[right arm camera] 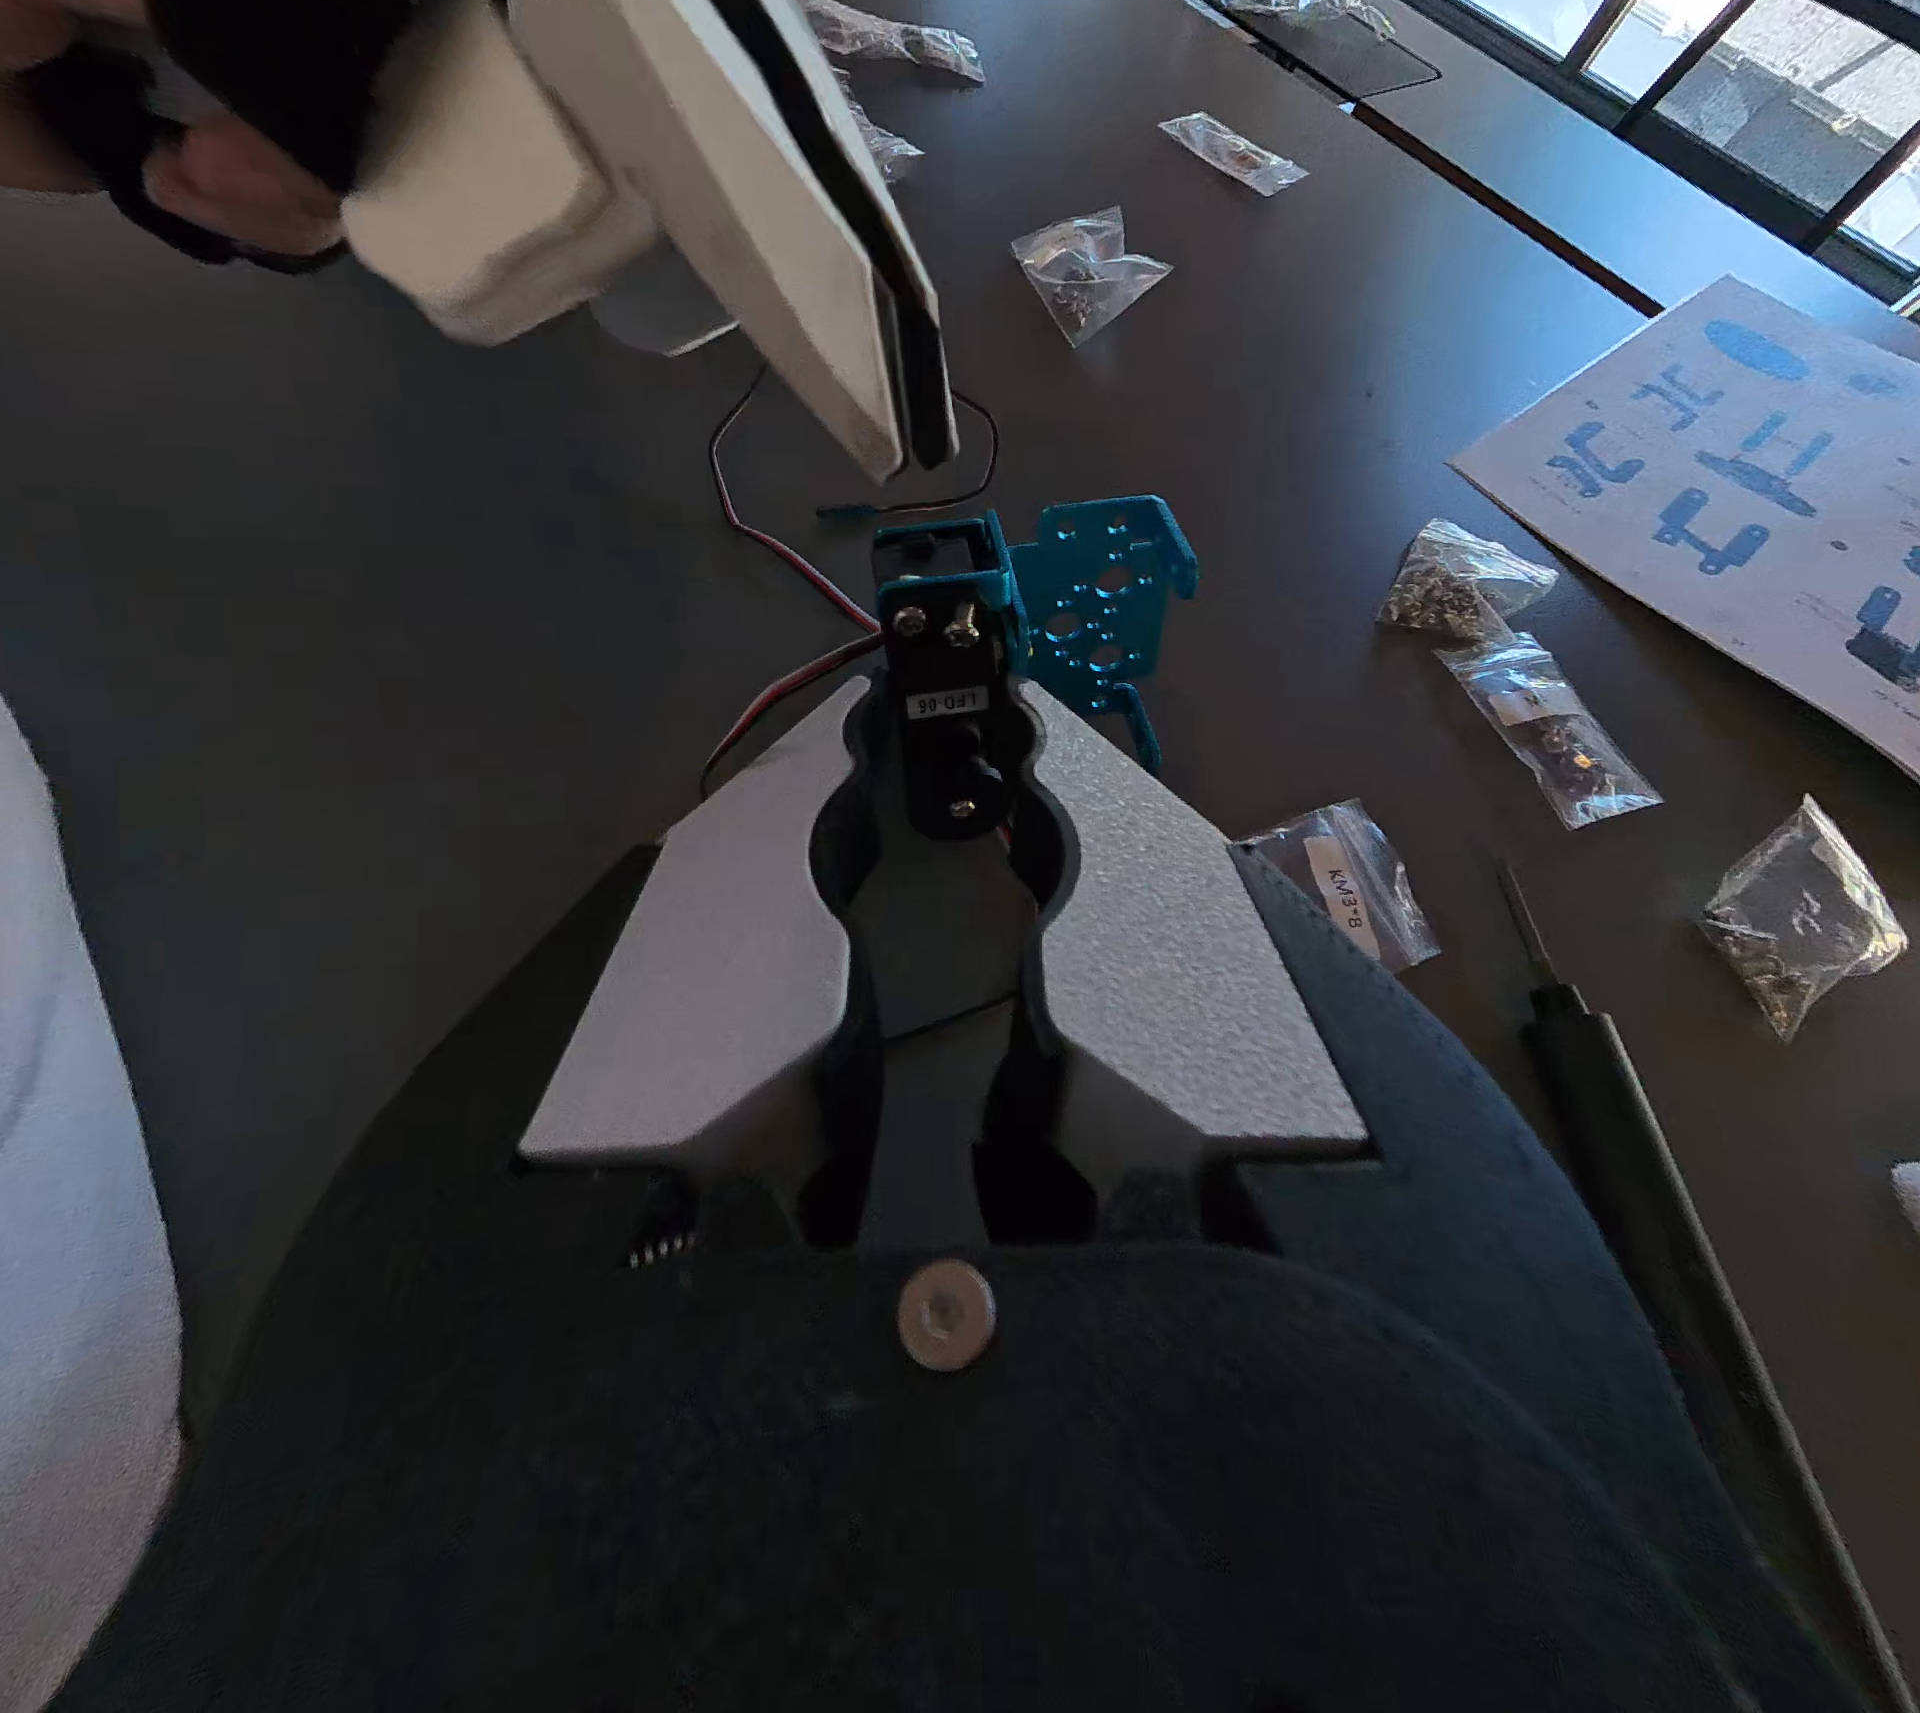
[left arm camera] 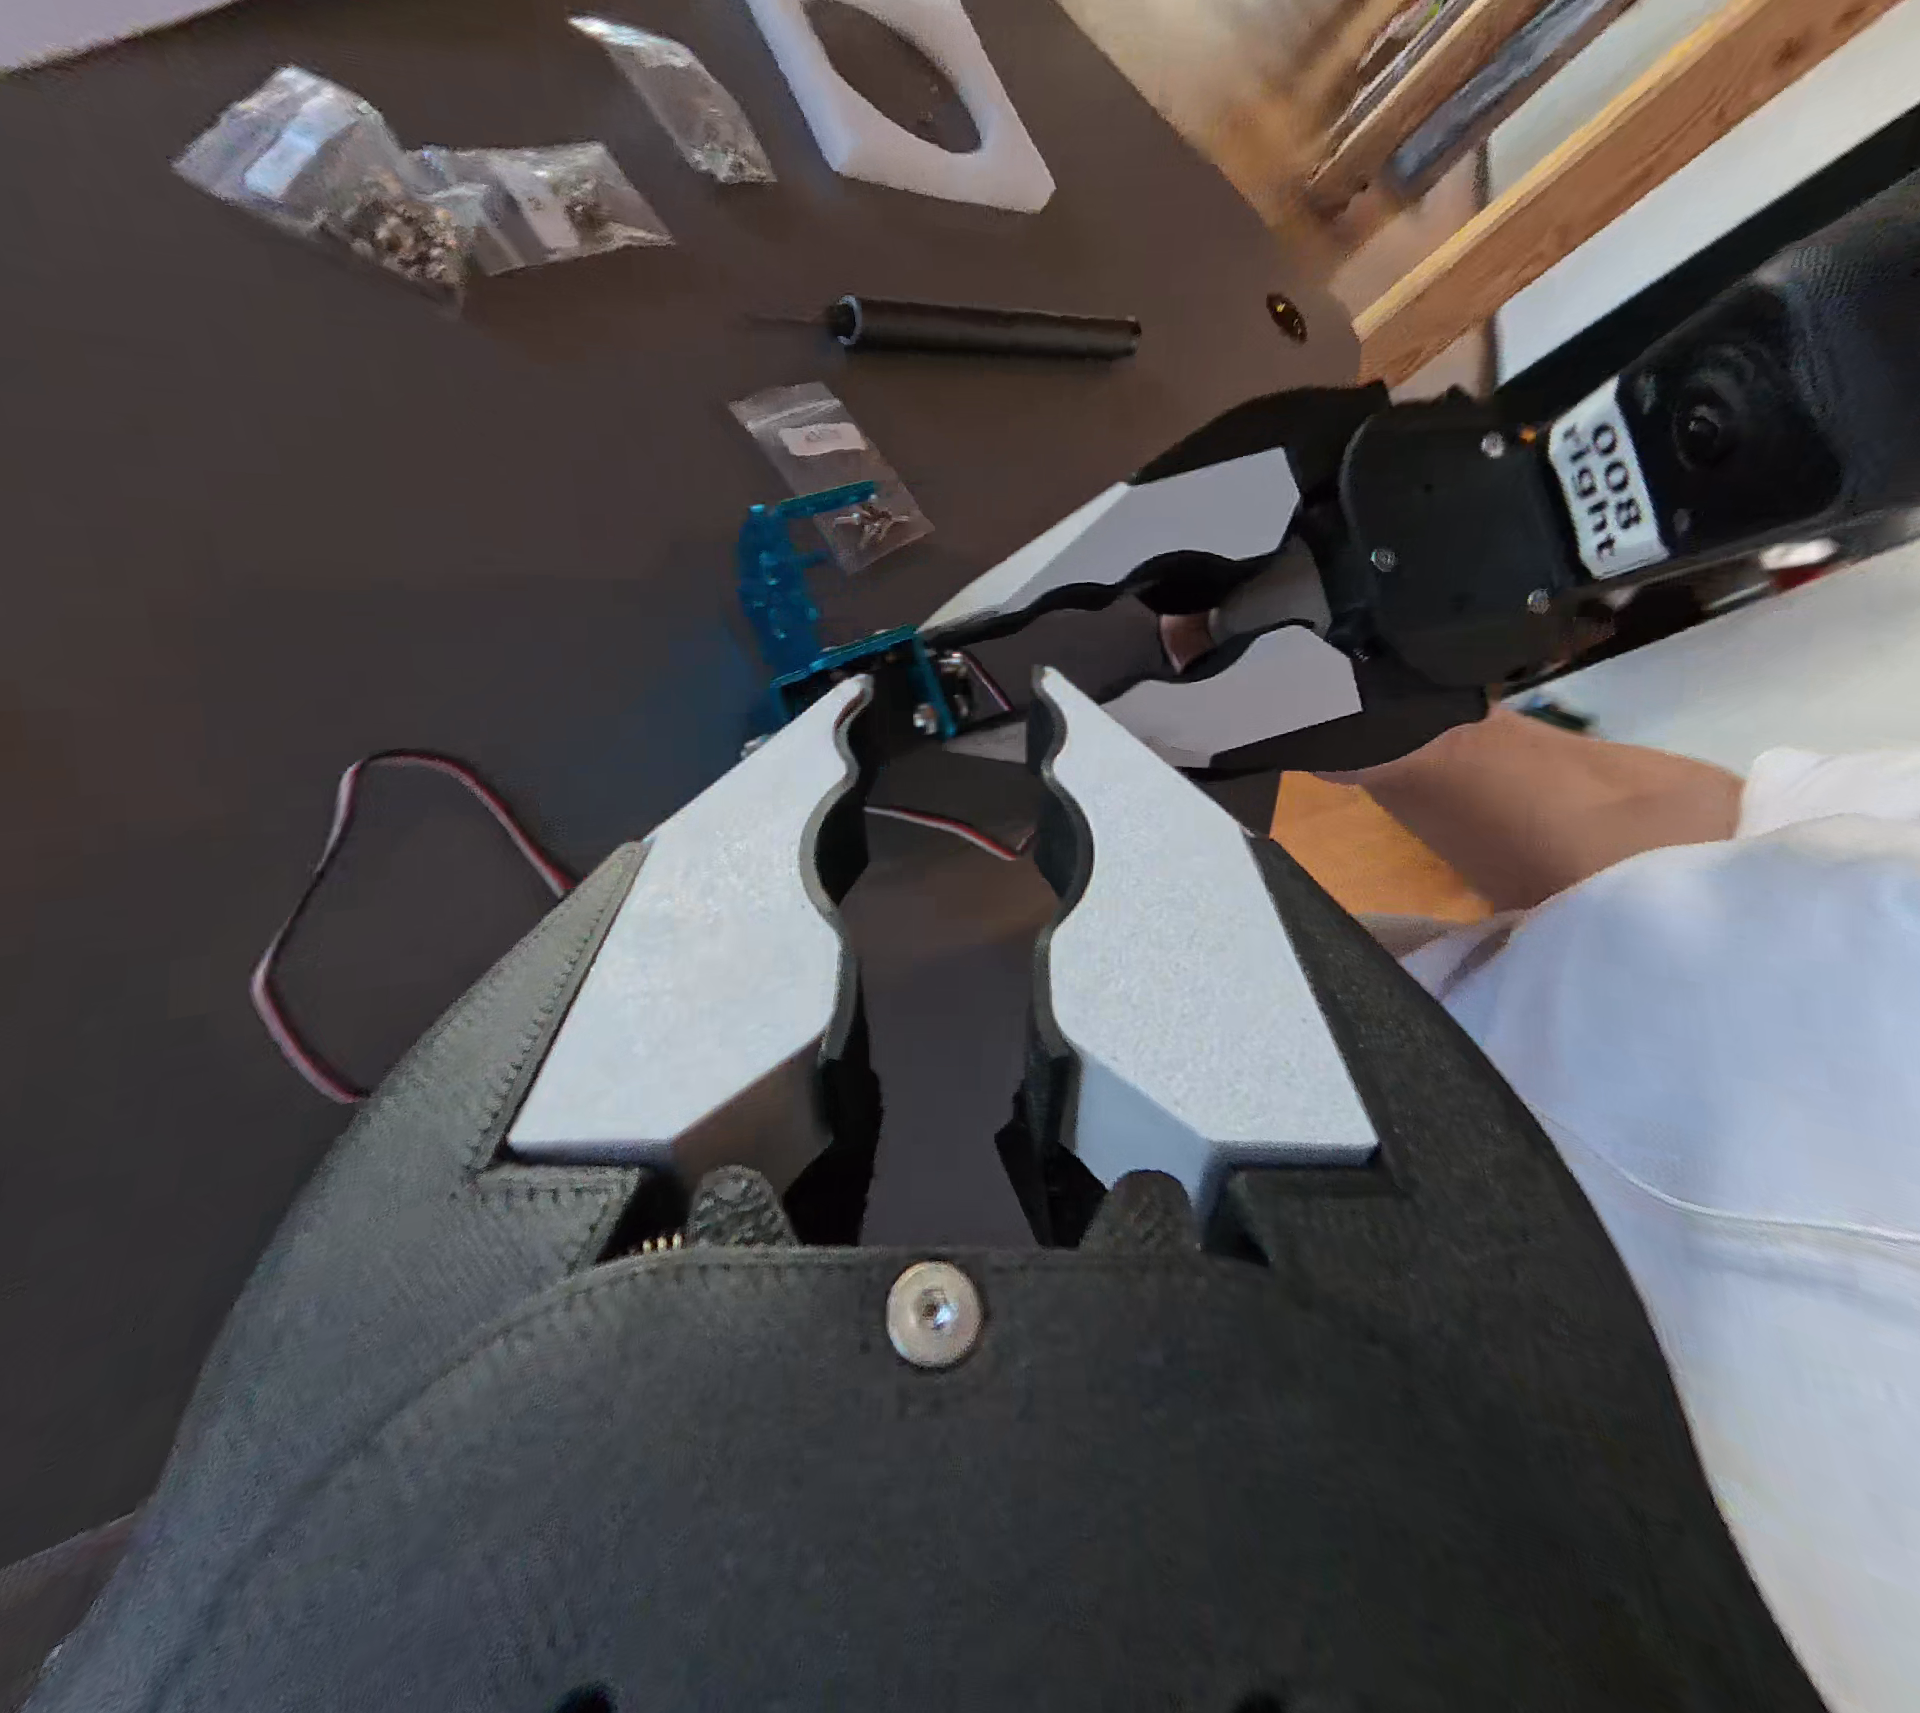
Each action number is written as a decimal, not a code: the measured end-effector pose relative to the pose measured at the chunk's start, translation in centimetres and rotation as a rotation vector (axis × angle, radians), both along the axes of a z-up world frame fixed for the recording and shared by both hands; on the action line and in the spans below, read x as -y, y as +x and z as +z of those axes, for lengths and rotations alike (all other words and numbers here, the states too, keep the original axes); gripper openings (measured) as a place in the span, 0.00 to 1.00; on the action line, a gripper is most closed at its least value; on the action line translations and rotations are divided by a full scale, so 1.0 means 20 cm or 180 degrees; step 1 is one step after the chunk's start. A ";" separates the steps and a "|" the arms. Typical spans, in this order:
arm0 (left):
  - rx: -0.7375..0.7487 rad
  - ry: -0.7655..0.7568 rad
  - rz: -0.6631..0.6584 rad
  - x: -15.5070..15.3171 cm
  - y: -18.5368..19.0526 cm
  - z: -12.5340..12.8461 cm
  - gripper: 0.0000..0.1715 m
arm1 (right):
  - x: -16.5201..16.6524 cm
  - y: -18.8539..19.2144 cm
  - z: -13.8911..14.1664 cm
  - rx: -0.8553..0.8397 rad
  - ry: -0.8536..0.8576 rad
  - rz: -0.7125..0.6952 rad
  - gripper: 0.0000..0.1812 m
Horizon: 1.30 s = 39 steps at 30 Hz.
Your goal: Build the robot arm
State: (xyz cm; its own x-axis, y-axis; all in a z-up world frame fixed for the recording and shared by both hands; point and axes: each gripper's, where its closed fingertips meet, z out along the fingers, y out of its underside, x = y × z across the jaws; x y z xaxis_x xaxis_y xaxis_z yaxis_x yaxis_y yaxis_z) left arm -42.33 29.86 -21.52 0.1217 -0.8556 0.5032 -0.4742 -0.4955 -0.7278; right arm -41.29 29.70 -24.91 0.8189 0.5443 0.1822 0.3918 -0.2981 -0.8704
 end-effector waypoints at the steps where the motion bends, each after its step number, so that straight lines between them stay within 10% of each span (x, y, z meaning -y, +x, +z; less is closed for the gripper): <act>1: -0.0064 0.0166 -0.0017 0.02 0.02 -0.01 0.14 | 0.00 0.00 0.00 -0.0007 0.0005 -0.0004 0.11; 17: -0.0660 0.1312 0.0285 0.01 0.10 -0.10 0.08 | 0.00 0.01 0.00 -0.0096 0.0054 -0.0044 0.11; 39: -0.0264 0.1098 0.0426 -0.05 0.02 0.02 0.07 | 0.00 0.02 0.00 -0.0095 0.0087 -0.0020 0.11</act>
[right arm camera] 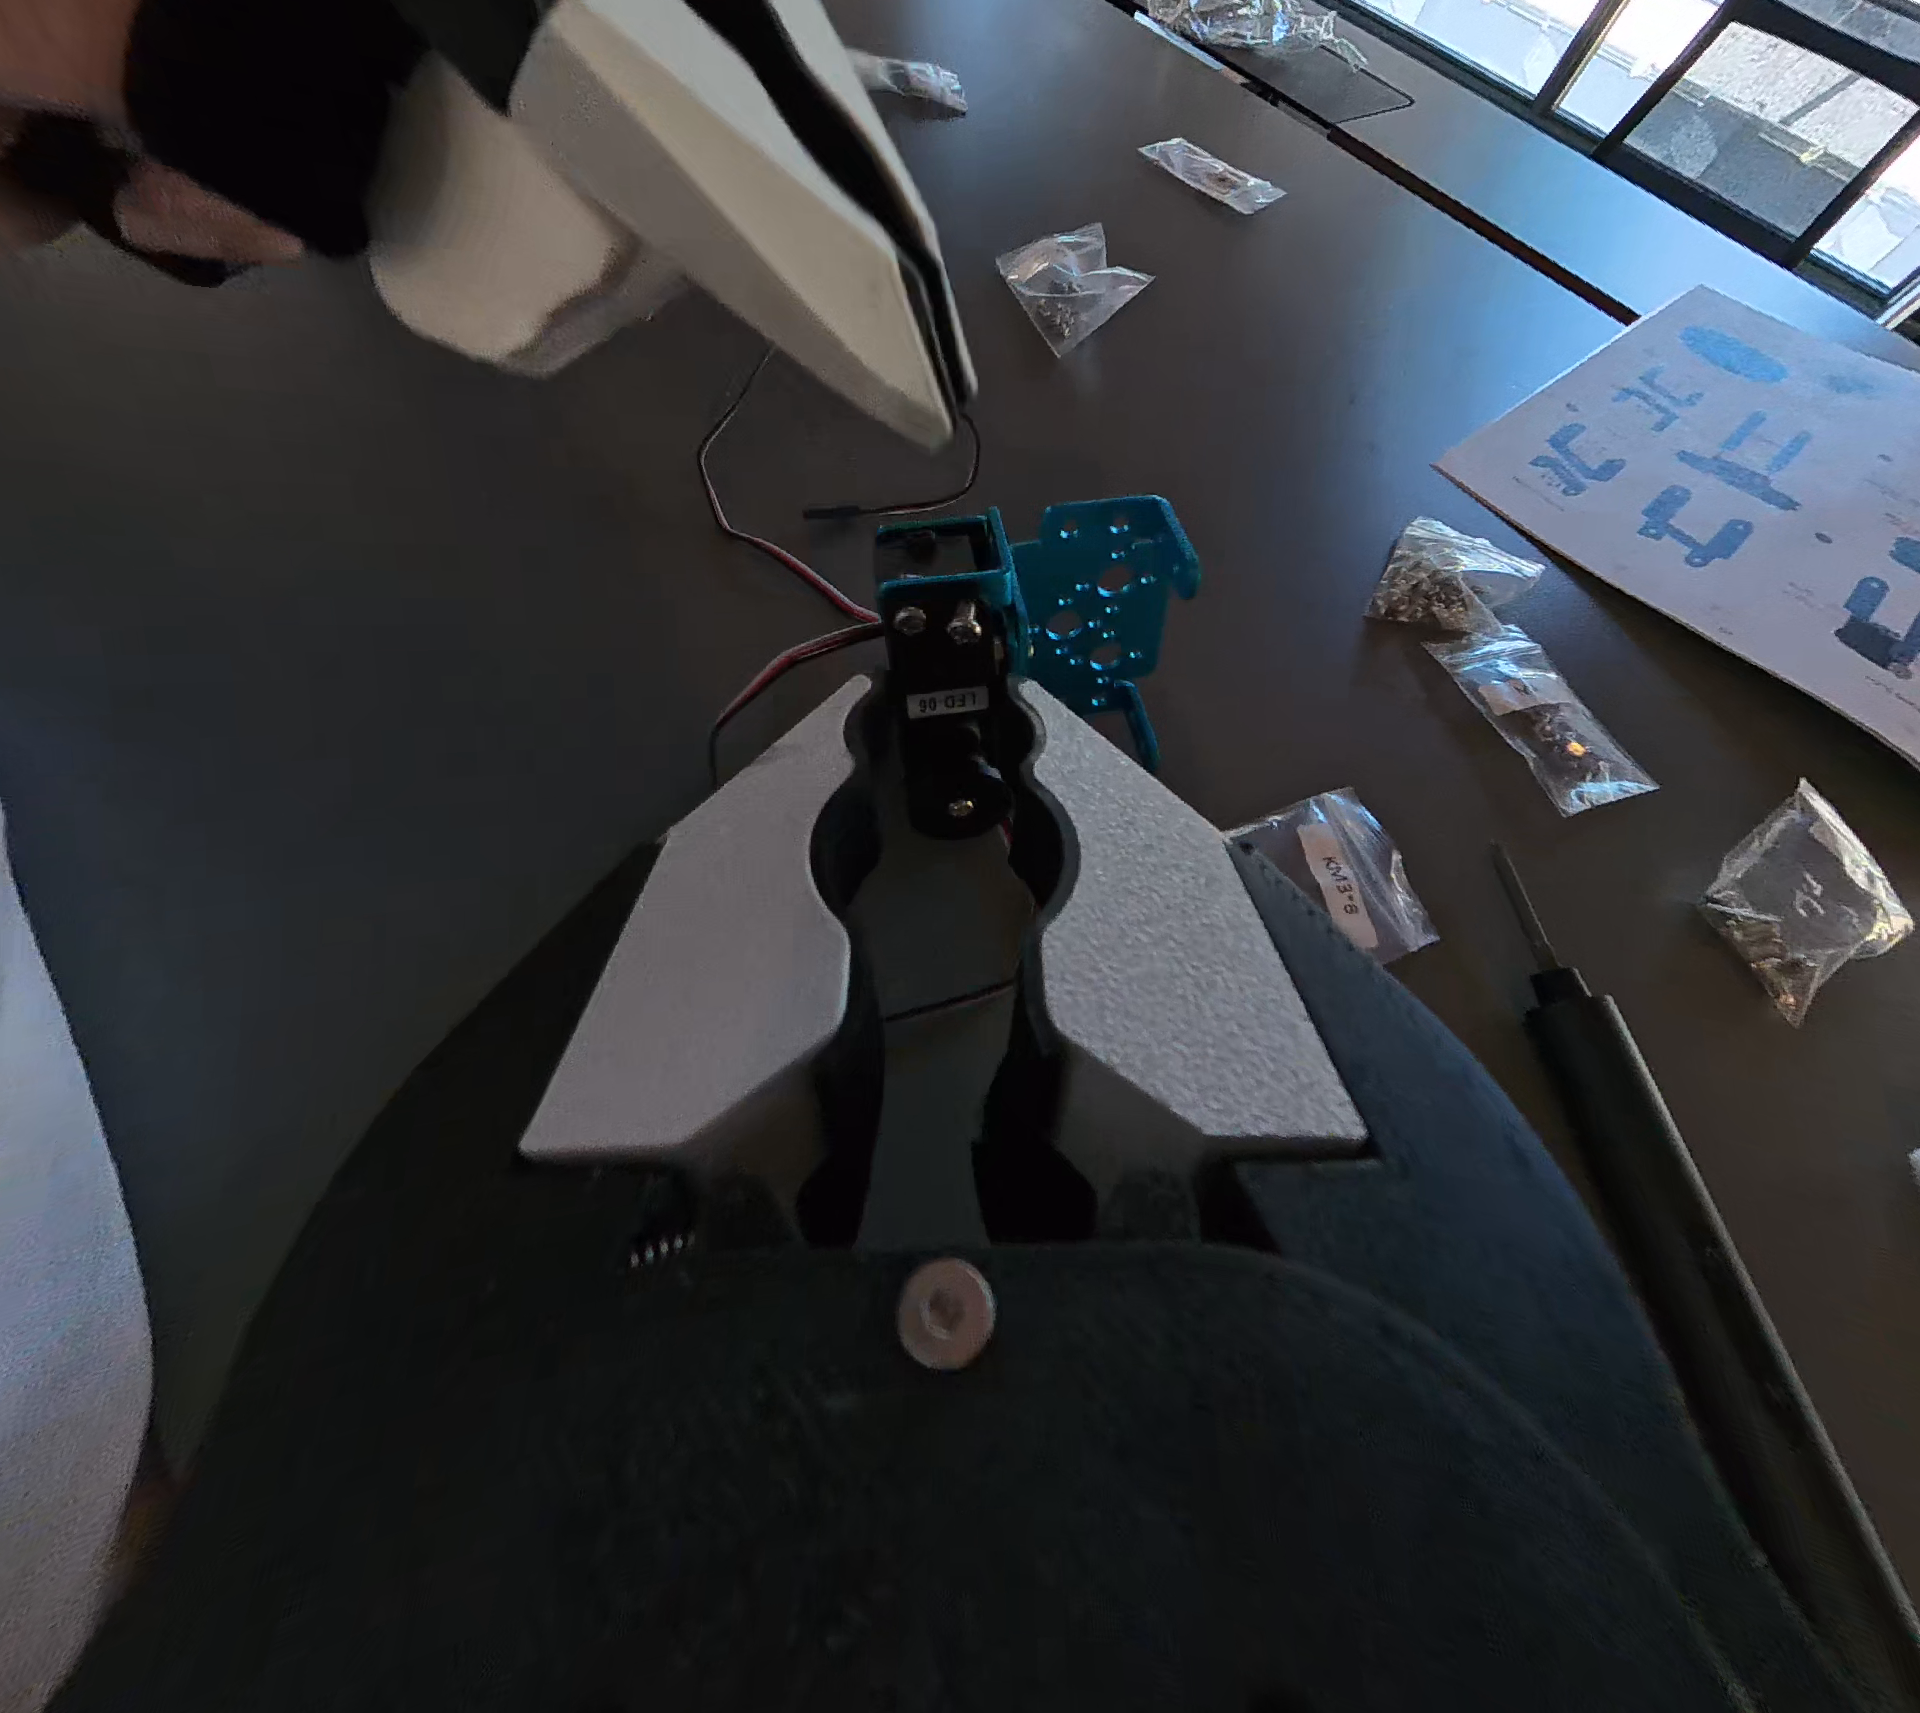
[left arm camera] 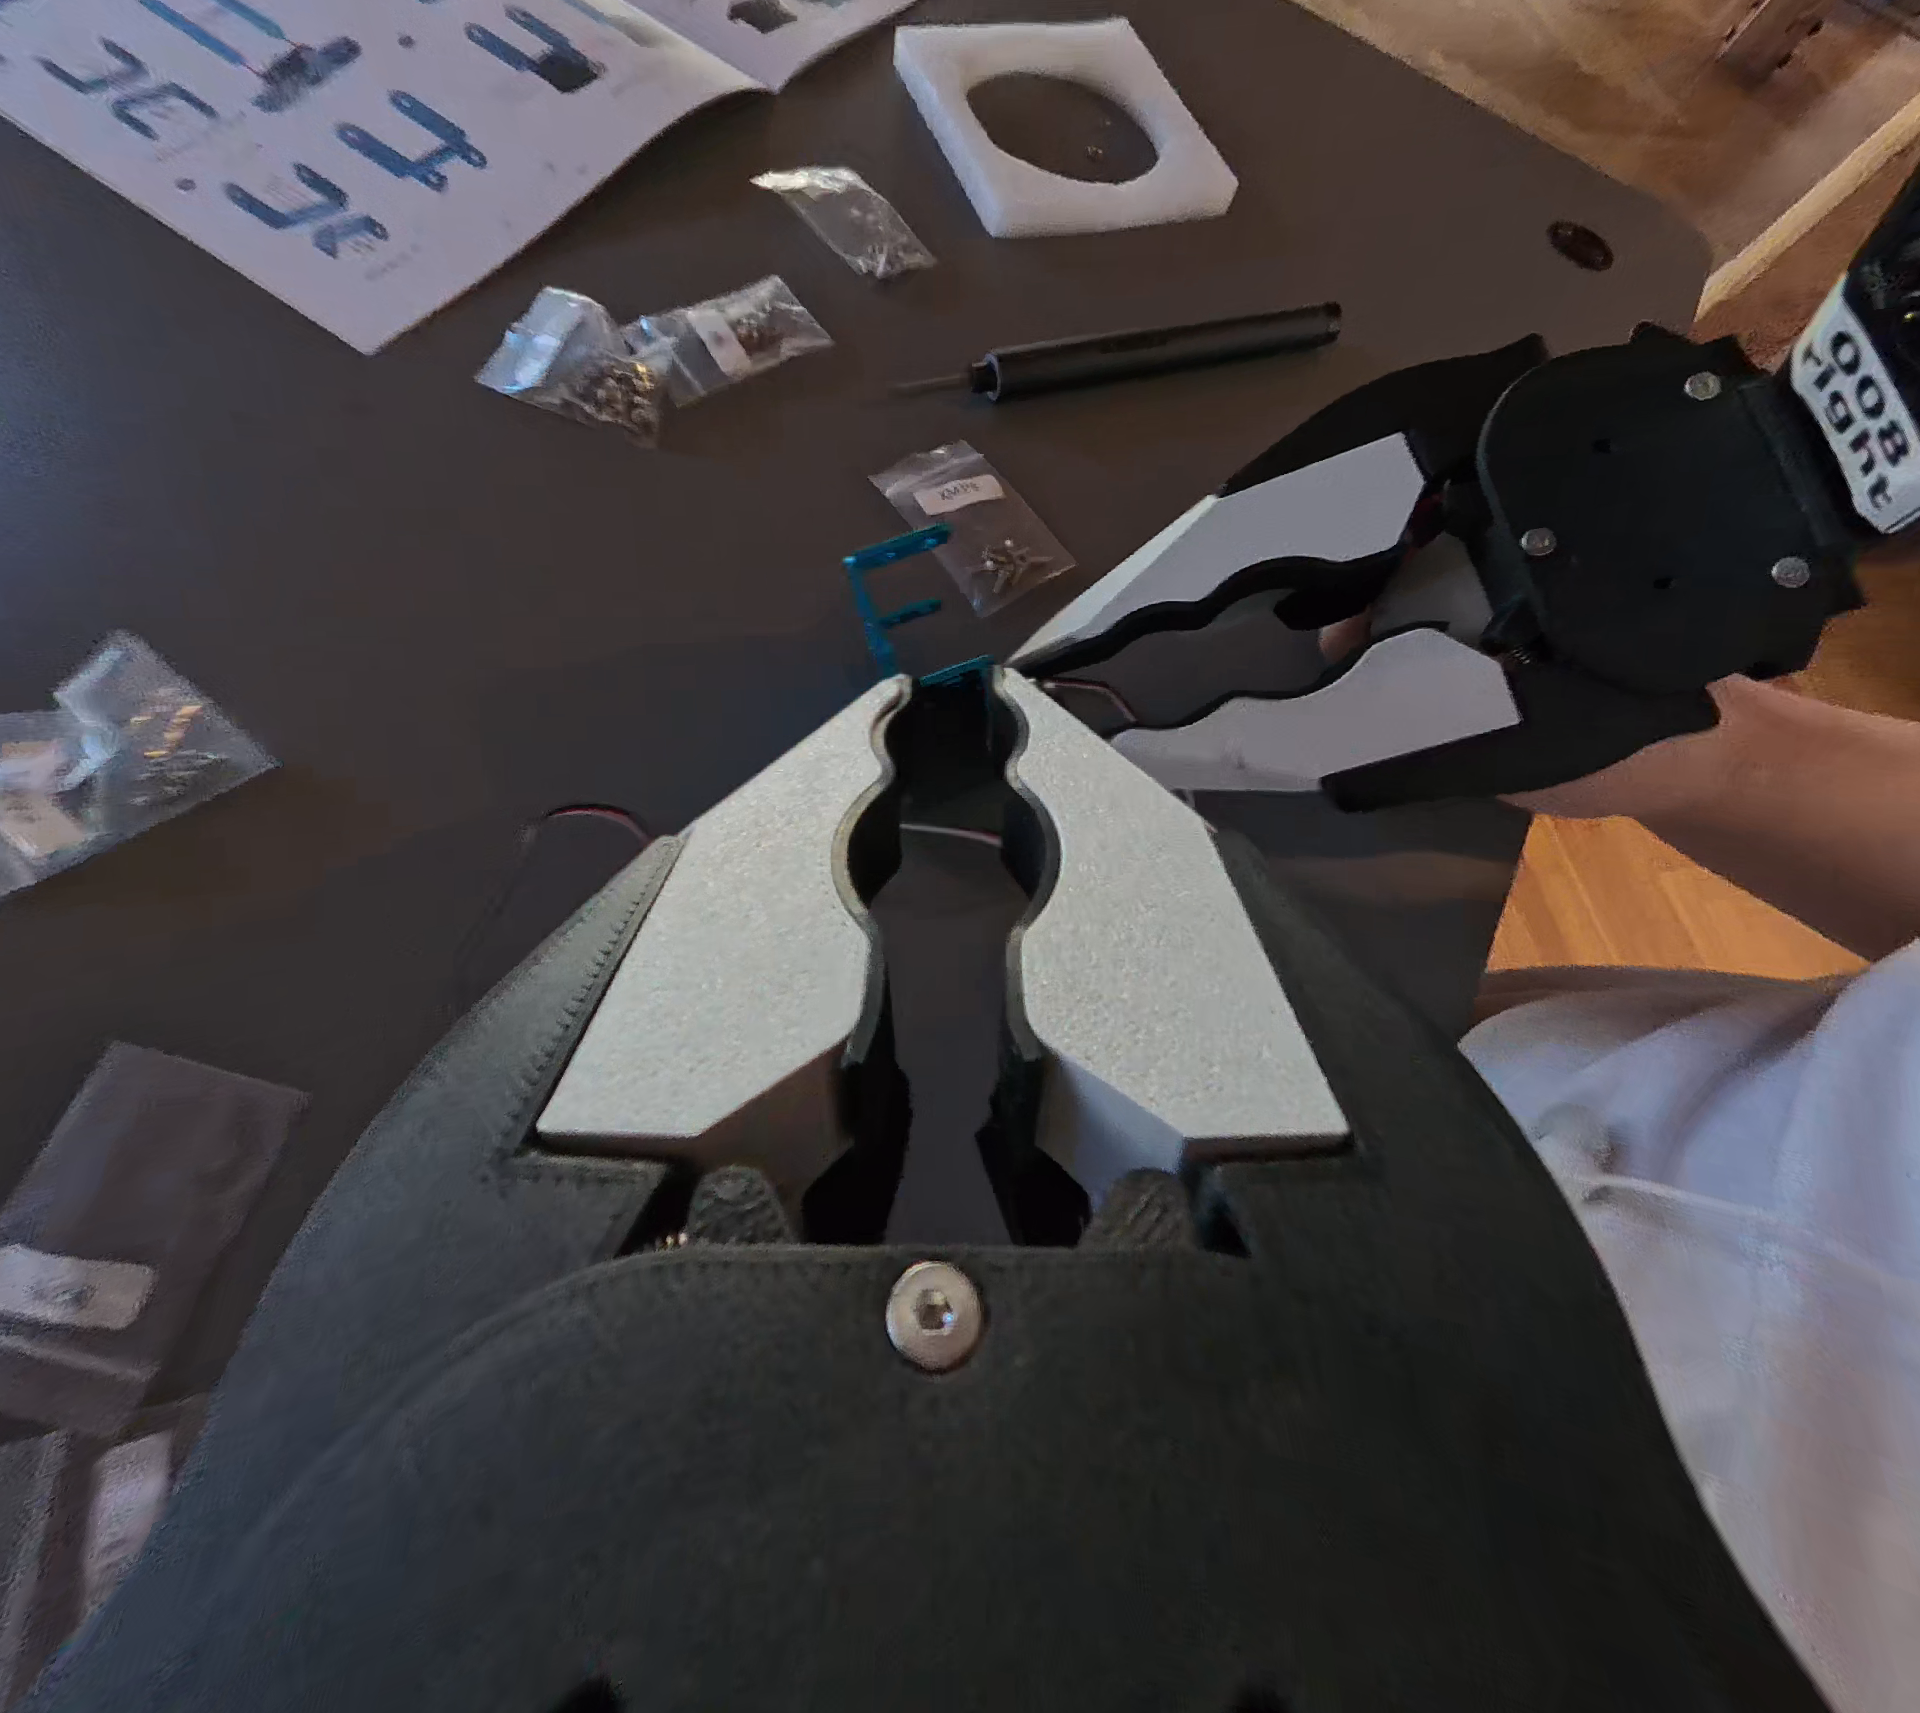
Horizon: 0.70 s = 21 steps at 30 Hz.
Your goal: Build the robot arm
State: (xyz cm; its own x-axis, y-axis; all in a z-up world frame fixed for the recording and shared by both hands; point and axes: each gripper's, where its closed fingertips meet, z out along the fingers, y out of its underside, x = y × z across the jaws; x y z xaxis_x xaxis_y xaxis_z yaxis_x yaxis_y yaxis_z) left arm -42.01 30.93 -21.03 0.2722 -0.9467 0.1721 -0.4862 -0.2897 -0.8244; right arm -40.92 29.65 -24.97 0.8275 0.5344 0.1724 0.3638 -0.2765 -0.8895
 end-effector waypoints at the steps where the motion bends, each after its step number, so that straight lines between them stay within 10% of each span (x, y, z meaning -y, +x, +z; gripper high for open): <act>1: -0.0019 0.0032 0.0026 -0.04 -0.03 0.00 0.06 | 0.00 0.00 0.00 -0.0015 -0.0007 0.0021 0.11; 5: -0.0372 -0.0311 -0.0453 -0.09 -0.08 -0.10 0.20 | 0.01 0.00 0.00 -0.0054 -0.0048 0.0180 0.11; 21: -0.0444 -0.0579 -0.1945 0.05 0.08 -0.17 0.04 | 0.05 0.07 0.00 -0.0482 -0.0446 0.1214 0.11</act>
State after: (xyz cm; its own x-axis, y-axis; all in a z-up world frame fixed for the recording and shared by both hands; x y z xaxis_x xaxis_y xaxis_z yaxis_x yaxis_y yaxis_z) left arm -40.43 30.00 -24.36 -0.2746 -0.8971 0.3461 -0.7063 -0.0560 -0.7056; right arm -39.49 28.72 -25.02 0.5767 0.8163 -0.0318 0.3317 -0.2695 -0.9041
